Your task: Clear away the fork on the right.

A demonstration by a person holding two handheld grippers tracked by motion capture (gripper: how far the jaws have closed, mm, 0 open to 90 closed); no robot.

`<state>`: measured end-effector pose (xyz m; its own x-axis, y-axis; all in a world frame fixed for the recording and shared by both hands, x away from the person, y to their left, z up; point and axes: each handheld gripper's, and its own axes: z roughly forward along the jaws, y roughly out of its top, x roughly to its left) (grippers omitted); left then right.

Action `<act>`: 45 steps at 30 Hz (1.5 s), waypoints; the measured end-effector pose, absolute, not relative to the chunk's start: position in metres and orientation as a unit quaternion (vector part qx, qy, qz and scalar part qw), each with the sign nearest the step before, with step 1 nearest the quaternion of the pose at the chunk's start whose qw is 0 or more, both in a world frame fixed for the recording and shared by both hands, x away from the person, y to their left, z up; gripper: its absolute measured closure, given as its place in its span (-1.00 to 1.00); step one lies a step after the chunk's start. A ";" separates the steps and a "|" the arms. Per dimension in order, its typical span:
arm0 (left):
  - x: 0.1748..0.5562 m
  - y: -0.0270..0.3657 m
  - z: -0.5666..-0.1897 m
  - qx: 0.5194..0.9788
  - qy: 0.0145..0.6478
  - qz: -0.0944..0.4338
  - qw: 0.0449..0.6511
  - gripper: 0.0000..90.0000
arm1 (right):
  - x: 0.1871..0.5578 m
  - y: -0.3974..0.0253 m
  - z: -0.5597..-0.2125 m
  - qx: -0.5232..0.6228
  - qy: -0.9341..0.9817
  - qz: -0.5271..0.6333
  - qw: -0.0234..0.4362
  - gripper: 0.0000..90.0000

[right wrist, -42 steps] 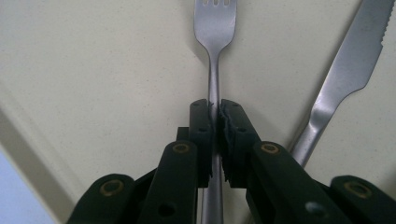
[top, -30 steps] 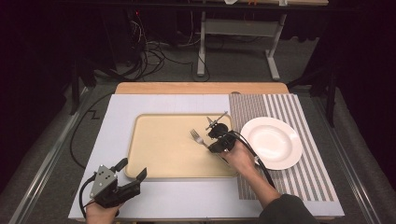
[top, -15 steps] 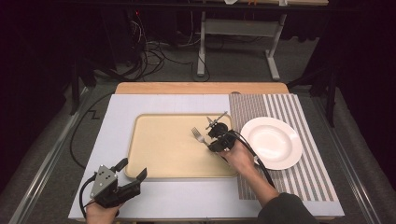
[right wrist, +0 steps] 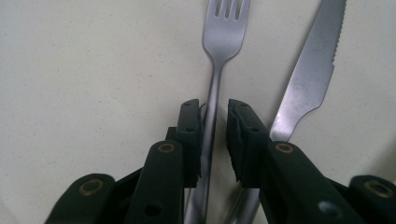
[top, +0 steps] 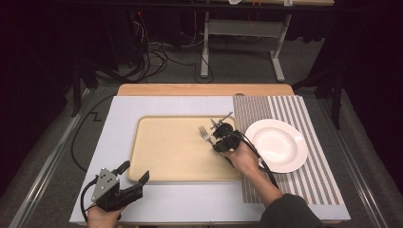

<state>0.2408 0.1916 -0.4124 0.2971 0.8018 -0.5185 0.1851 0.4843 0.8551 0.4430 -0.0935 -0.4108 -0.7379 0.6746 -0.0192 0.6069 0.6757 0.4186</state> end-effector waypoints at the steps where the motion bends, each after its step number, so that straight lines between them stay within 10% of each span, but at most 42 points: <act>1: 0.241 0.192 -0.412 0.452 0.546 0.231 0.667 -0.45 | 0.444 -0.094 -0.411 0.350 0.912 0.196 0.089 0.68; 23: 0.241 0.192 -0.412 0.452 0.546 0.231 0.667 -0.45 | 0.450 -0.098 -0.411 0.356 0.908 0.199 0.101 0.67; 45: 0.240 0.191 -0.412 0.453 0.545 0.236 0.665 -0.45 | 0.430 -0.122 -0.389 0.351 0.894 0.253 0.117 0.18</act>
<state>0.2403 0.1914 -0.4124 0.2950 0.8073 -0.5111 0.1806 0.4781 0.8595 0.4301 -0.1222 -0.3890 -0.7258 0.6872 -0.0322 0.5688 0.6257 0.5338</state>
